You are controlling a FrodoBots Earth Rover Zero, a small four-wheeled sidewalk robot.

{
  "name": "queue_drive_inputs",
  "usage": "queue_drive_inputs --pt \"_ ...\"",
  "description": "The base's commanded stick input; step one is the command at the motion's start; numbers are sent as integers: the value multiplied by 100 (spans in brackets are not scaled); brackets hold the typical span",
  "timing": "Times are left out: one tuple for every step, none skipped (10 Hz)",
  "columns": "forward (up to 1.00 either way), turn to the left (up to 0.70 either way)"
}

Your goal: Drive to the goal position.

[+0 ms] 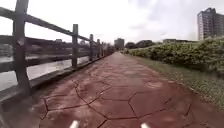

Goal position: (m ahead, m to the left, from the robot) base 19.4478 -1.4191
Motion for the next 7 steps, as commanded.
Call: queue_drive_inputs --pt "70 0" --pt "70 0" --pt "70 0" --pt "70 0" --pt "70 0" --pt "70 0" --pt "70 0"
